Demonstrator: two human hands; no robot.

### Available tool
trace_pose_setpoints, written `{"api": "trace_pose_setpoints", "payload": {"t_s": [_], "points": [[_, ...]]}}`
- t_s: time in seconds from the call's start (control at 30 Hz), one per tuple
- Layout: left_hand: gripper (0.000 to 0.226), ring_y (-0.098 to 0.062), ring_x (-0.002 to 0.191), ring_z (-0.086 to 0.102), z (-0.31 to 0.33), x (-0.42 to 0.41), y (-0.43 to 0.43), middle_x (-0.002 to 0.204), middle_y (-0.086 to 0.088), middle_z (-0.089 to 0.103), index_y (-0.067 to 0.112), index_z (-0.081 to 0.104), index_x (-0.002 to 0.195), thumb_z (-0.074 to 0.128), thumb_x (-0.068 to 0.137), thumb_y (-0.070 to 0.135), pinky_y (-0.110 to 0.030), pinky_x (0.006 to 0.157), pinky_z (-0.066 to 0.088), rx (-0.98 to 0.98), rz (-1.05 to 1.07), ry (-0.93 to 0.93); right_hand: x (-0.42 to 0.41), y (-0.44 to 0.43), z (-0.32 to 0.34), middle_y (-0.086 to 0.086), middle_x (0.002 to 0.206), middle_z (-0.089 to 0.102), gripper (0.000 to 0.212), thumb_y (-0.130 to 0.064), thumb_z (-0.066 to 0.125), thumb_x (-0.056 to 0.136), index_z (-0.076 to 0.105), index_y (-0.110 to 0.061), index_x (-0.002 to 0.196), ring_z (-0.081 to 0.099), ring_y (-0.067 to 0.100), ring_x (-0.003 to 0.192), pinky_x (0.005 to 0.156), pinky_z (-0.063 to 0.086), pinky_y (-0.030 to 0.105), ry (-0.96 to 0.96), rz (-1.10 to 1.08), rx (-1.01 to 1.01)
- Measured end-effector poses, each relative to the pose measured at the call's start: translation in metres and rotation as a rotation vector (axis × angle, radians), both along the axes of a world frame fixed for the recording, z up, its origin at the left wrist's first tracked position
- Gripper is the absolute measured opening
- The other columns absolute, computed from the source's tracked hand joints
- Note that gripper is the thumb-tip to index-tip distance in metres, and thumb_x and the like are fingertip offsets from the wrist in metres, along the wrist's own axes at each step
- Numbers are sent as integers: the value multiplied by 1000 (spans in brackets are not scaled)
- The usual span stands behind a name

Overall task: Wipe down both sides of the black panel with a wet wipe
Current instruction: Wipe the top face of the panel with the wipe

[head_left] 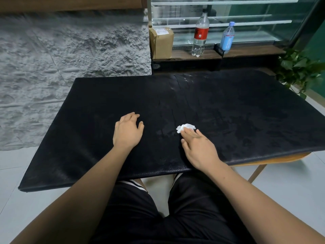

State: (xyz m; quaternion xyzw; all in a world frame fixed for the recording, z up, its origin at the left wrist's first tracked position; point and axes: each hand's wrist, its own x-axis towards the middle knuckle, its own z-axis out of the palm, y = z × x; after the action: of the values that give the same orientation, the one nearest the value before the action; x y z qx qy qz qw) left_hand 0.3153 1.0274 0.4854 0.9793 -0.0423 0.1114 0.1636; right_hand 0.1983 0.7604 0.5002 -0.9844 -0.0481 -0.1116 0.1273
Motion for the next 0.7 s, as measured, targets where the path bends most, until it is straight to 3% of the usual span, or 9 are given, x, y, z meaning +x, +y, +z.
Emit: {"api": "trace_pose_setpoints", "payload": {"t_s": [0.07, 0.23, 0.5, 0.7], "points": [[49, -21, 146, 42, 0, 0, 0, 159, 1, 48, 22, 55, 150, 45, 107, 44, -43, 119, 33, 1, 0, -1, -1, 15, -1, -11, 135, 60, 27, -28, 45, 105, 61, -24, 127, 44, 10, 120, 108, 28, 21, -40, 58, 13], [48, -20, 146, 42, -2, 1, 0, 157, 1, 50, 21, 57, 148, 46, 106, 43, -42, 119, 34, -12, 1, -23, -4, 56, -3, -6, 152, 54, 40, -31, 39, 106, 57, -20, 141, 45, 9, 141, 126, 20, 27, -1, 224, 0], [47, -21, 144, 44, -5, 2, 1, 156, 0, 51, 21, 58, 146, 48, 105, 42, -43, 117, 36, -19, -5, -29, -10, 85, -4, -7, 152, 52, 40, -30, 36, 107, 56, -17, 140, 46, 8, 139, 126, 18, 26, -2, 317, -18], [48, -20, 145, 43, -5, 3, 2, 157, 1, 50, 22, 57, 147, 47, 106, 43, -42, 117, 35, -15, -1, -24, -2, 66, 0, -17, 145, 51, 34, -27, 36, 107, 53, -25, 136, 49, 5, 133, 126, 16, 24, 36, 332, -24]]}}
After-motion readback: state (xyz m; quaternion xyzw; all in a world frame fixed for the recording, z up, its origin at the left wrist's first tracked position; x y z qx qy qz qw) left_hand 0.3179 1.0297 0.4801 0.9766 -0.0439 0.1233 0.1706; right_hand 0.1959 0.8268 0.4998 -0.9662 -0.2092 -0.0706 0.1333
